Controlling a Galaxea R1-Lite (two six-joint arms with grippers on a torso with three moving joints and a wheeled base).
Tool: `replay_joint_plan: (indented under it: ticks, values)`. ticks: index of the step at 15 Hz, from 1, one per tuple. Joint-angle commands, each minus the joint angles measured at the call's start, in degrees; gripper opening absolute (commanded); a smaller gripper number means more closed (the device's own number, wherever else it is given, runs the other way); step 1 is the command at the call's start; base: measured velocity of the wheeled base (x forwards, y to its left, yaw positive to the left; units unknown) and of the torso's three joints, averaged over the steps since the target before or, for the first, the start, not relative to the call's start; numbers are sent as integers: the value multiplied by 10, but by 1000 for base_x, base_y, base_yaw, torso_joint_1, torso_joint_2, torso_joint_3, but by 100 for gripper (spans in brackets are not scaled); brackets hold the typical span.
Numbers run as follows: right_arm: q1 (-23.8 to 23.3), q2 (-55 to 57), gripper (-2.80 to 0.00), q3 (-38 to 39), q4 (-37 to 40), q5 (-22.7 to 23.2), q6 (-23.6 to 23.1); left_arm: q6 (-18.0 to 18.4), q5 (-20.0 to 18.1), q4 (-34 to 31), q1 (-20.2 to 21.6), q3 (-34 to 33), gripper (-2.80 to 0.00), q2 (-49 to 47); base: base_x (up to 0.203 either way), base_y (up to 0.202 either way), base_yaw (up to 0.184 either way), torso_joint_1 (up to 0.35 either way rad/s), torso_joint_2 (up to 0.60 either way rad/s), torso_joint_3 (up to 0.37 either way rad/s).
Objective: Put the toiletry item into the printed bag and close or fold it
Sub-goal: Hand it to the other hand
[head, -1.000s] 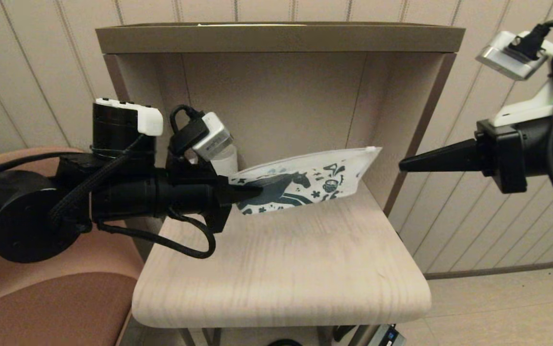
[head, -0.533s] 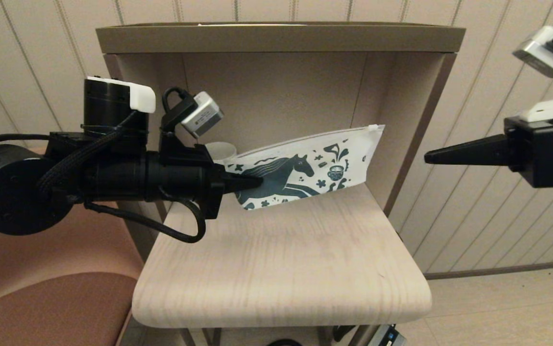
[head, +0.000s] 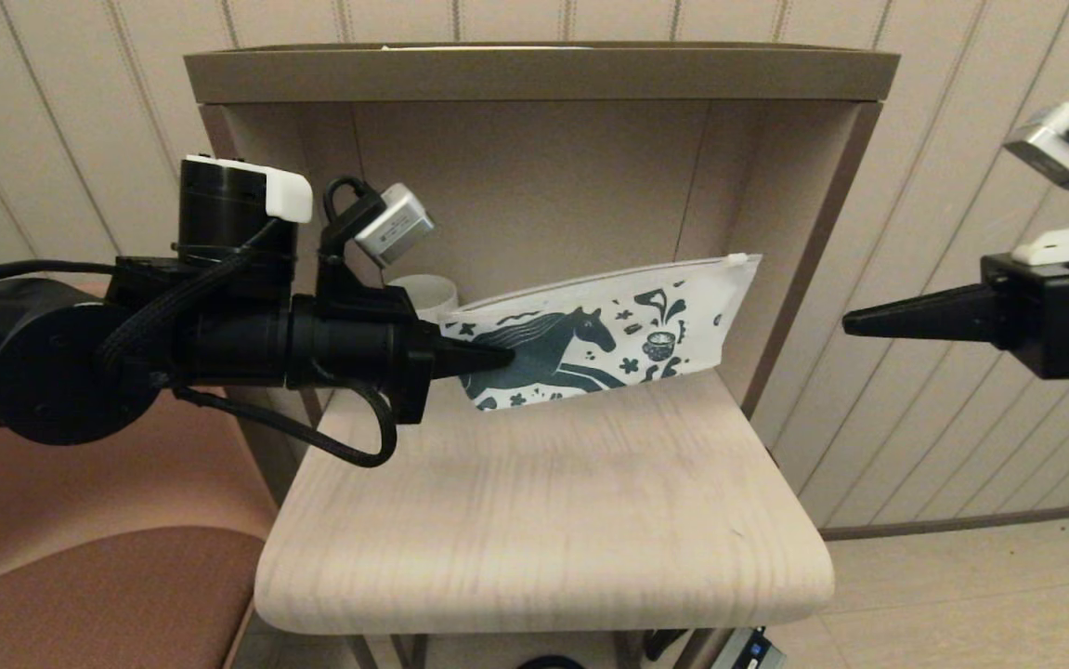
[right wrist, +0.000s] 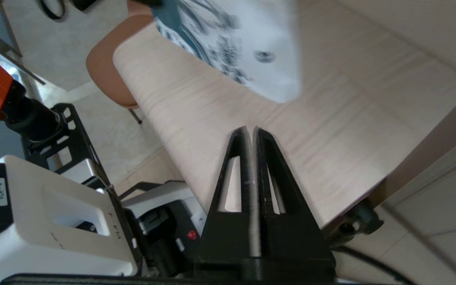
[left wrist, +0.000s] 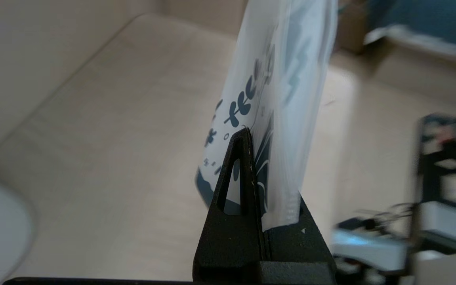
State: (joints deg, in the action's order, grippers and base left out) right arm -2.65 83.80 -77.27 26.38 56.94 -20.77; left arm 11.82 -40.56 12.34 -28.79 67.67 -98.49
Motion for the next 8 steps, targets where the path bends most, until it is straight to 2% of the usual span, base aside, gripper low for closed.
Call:
replay_joint_plan:
  ticks: [1, 2, 3, 8]
  values:
    - [1, 12, 0, 1, 1, 6, -3, -25, -25, 1, 3, 4, -280, 5, 0, 0, 0, 0, 0, 0]
    - [4, 22, -240, -4, 1, 7, -6, -26, -28, 0, 4, 5, -280, 8, 0, 0, 0, 0, 0, 0]
    - [4, 29, -280, -9, 1, 7, -13, -27, -29, -1, 4, 5, -280, 10, 0, 0, 0, 0, 0, 0]
    - [17, 48, -280, -32, 0, 9, -27, -27, -51, -13, 4, 5, -280, 9, 0, 0, 0, 0, 0, 0]
